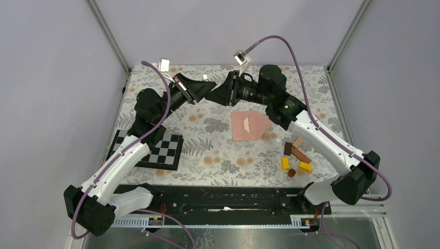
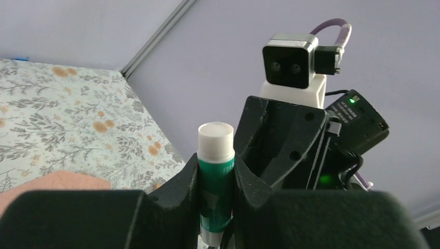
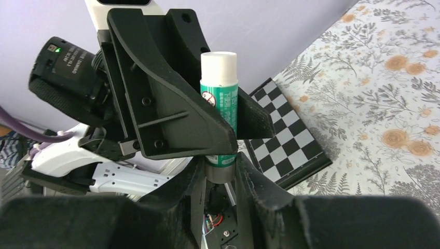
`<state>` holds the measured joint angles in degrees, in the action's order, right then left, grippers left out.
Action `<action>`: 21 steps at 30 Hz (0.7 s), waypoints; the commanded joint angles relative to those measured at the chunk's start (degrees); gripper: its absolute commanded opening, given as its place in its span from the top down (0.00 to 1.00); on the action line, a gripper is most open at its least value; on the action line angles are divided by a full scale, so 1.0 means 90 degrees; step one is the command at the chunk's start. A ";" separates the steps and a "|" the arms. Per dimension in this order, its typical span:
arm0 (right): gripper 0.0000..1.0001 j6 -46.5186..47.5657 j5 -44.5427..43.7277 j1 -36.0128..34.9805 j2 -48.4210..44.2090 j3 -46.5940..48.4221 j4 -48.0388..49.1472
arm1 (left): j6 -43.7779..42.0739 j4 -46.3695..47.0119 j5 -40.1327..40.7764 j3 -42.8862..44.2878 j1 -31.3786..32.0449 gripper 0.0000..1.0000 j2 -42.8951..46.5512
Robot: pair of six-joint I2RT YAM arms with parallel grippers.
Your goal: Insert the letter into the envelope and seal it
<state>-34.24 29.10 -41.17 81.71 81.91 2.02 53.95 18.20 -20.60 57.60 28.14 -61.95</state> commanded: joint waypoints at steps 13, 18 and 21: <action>0.21 0.2146 -0.4974 -0.1244 -0.0480 0.0033 -0.1655 | -0.0596 -0.3132 0.1238 0.1669 0.0096 1.00 -0.0992; 0.32 0.2636 -0.5953 -0.1444 -0.0347 -0.0080 -0.1607 | -0.0630 -0.3347 0.1230 0.1973 0.0096 1.00 -0.1254; 0.36 0.2752 -0.6084 -0.1480 -0.0273 -0.0141 -0.1449 | -0.0625 -0.3368 0.1212 0.2055 0.0091 1.00 -0.1337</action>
<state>-13.91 -16.75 -53.56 78.78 81.06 -12.71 49.36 -11.60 -10.66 72.23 28.84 -73.95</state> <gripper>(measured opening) 0.665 0.236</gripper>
